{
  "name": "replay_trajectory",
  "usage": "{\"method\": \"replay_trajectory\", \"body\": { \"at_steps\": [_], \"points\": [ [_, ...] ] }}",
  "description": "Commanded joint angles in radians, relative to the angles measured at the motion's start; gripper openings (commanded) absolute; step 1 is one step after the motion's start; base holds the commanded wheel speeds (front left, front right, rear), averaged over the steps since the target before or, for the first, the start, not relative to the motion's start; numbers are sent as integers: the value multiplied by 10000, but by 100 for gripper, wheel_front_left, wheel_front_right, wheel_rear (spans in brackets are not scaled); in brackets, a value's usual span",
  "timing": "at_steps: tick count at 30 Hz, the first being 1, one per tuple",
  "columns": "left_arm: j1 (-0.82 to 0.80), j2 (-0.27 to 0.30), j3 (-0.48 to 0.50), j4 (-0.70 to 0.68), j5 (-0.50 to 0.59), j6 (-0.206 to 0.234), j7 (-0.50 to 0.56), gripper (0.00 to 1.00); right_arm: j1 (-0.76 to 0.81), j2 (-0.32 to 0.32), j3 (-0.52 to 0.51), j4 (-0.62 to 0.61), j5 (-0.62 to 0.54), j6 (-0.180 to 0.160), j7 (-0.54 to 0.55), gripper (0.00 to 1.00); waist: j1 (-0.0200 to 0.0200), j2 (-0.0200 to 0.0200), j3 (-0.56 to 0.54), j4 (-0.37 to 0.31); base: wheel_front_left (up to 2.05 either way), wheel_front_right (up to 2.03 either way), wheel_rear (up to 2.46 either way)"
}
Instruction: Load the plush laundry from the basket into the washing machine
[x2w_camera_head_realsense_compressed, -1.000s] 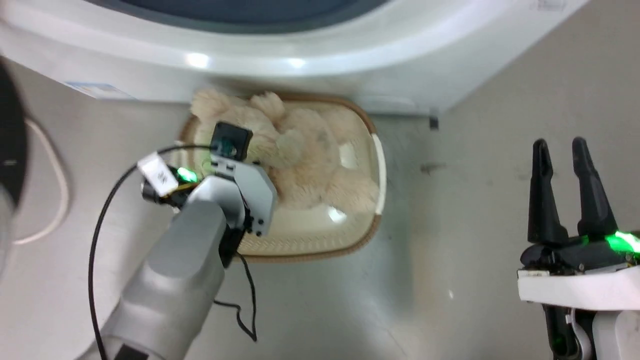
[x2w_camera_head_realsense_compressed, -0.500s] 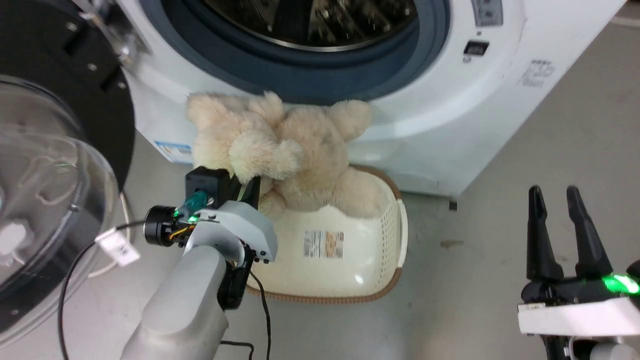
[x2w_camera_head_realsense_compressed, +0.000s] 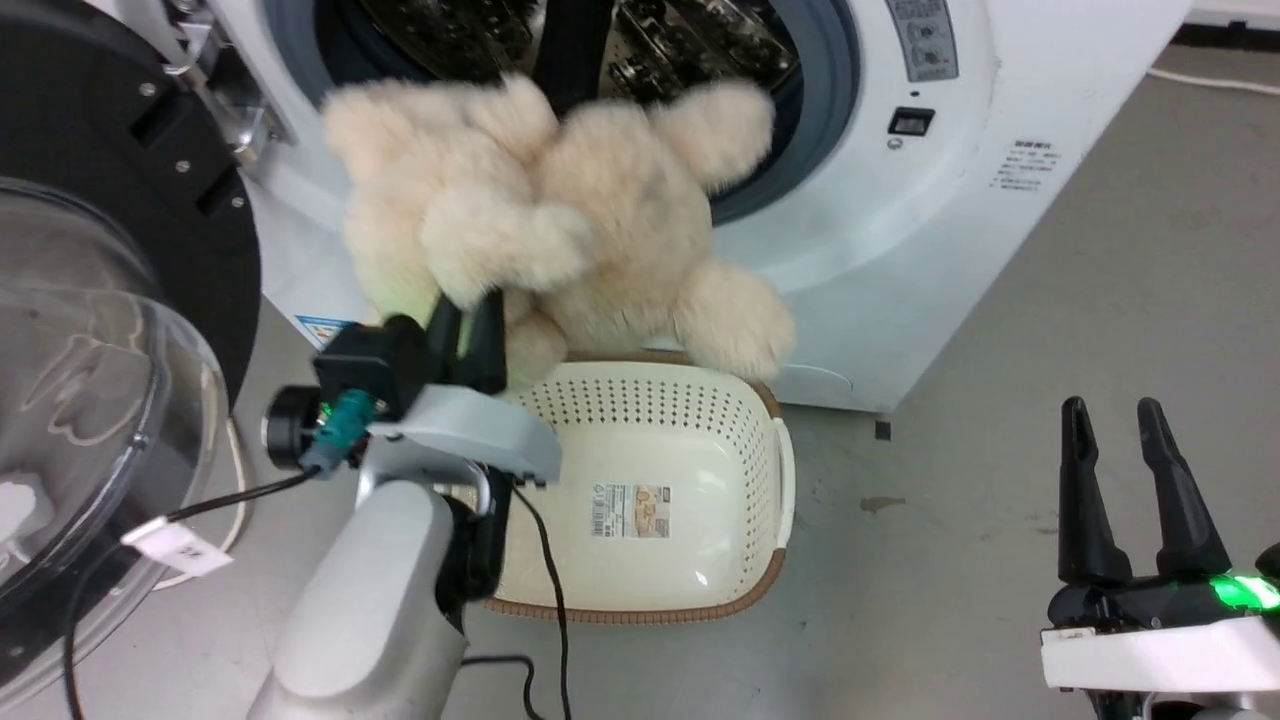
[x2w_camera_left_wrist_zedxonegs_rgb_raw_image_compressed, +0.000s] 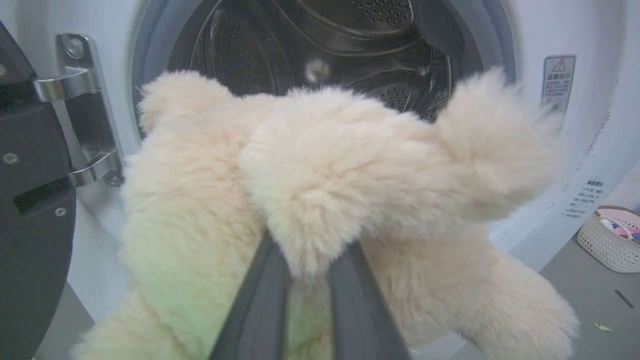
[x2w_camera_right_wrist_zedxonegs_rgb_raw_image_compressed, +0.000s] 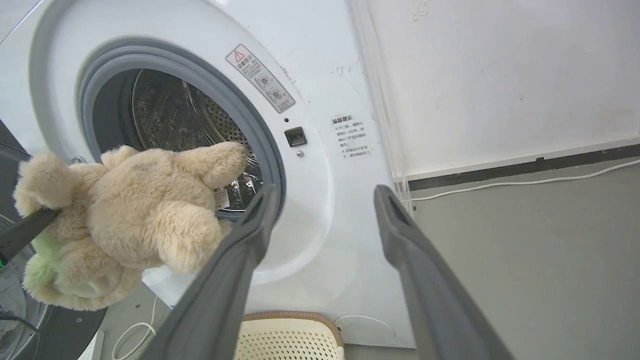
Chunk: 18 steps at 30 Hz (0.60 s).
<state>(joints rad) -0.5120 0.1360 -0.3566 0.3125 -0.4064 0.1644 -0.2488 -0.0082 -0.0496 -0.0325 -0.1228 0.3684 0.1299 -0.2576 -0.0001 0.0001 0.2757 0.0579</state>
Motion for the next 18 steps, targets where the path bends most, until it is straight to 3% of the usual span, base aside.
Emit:
{"method": "replay_trajectory", "body": {
  "at_steps": [1,7,18],
  "points": [
    [-173,-101,257,-320,148,11,-125,0,80,-6,-34,-102,-92,8,-18,100,1,-1,164,-102,0,0,0],
    [-884,-310,834,-449,534,-197,-128,0,-29,-6,-53,-305,-198,8,79,100,1,-1,589,-310,0,0,0],
    [-2679,-361,1438,753,1095,-610,-129,0,-290,-6,-40,-614,-251,8,151,100,1,-1,1521,-755,0,0,0]
  ]
}}
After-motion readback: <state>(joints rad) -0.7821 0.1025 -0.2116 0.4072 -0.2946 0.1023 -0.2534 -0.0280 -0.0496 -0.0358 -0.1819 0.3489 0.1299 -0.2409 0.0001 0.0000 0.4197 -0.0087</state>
